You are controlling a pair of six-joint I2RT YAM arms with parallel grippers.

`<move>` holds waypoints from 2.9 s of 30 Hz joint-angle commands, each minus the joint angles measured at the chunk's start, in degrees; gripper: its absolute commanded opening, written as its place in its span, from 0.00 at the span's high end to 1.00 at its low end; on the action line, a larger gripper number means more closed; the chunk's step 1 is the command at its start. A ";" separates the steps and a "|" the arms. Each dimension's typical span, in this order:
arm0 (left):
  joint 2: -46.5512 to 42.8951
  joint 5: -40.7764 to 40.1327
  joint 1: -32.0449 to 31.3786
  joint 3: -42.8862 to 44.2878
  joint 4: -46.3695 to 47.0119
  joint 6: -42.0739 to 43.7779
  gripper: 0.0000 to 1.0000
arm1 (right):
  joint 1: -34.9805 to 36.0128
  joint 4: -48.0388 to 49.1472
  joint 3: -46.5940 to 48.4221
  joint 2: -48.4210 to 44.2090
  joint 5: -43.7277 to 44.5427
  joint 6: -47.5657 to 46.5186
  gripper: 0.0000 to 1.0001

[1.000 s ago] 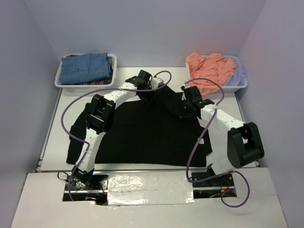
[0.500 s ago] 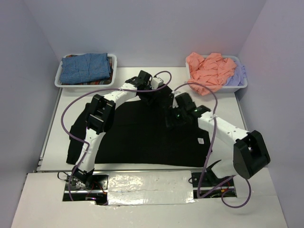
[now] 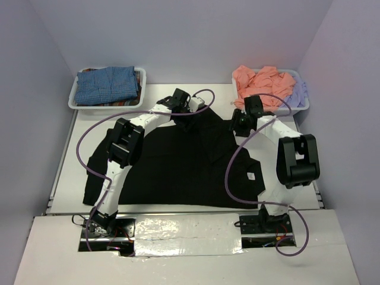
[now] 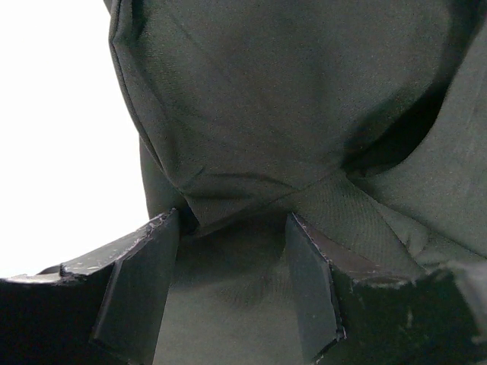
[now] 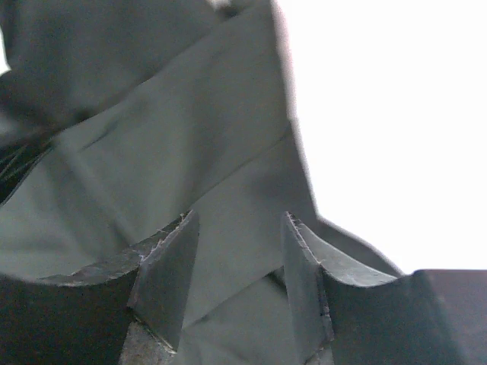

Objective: Fold and stack the long sleeve shirts
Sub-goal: Fold the shirt

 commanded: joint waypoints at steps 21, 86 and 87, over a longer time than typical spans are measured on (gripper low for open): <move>-1.52 0.37 -0.16 -1.78 -1.42 -0.53 0.31 | -1.82 10.32 9.87 16.26 8.33 29.88 0.48; -1.69 0.81 -0.25 -2.83 -1.51 -0.97 0.30 | 17.07 -5.42 17.53 7.13 46.30 3.78 1.00; -1.78 0.99 -0.25 -2.83 -1.51 -1.06 0.30 | 17.69 -4.72 15.78 4.86 46.48 3.61 1.00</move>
